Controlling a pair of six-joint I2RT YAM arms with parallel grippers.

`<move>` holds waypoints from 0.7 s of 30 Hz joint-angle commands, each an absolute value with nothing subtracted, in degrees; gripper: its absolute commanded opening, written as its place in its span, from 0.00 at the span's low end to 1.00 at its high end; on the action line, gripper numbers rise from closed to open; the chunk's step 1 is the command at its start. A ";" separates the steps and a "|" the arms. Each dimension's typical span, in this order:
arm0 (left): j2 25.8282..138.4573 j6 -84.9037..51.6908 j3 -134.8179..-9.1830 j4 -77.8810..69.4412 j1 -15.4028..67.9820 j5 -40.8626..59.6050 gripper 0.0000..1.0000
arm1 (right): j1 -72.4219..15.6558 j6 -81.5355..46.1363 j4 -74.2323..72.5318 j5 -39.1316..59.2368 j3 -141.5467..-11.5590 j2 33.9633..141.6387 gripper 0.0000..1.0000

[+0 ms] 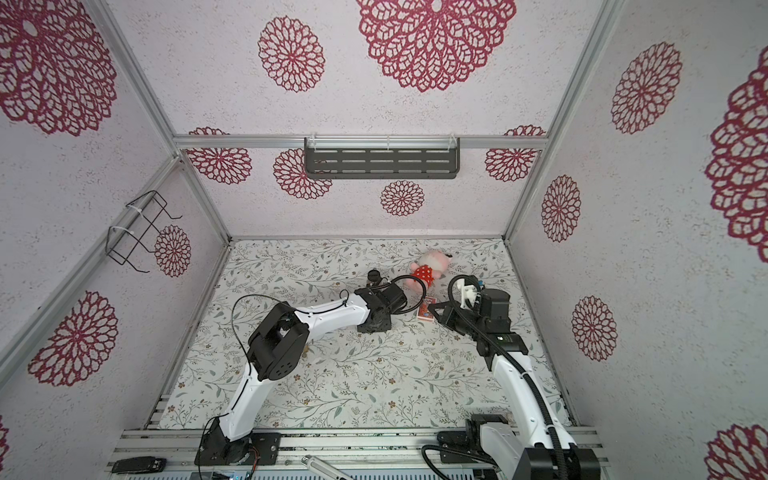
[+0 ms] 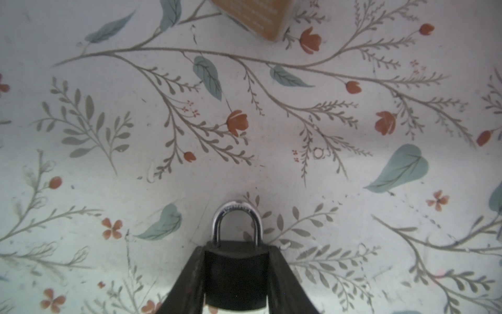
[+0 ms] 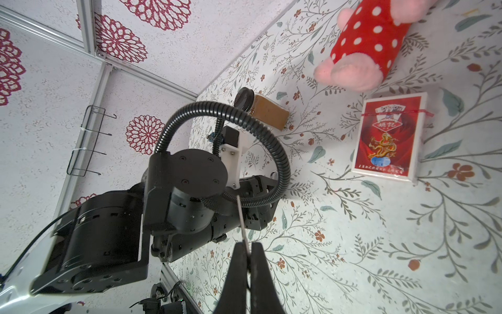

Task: Unlock with the key
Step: 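Lift the black padlock with the left gripper while the right gripper brings the key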

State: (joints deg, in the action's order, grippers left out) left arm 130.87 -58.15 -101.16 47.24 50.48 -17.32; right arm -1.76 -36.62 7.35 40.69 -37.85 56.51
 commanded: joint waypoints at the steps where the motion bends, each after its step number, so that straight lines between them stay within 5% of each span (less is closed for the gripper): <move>1: 130.57 -58.89 -99.59 48.80 50.53 -14.82 0.35 | -1.49 -37.00 5.19 41.72 -37.71 55.55 0.00; 21: 106.04 -63.83 -87.06 38.65 48.69 -18.77 0.19 | -4.46 -34.54 12.33 38.78 -41.21 54.76 0.00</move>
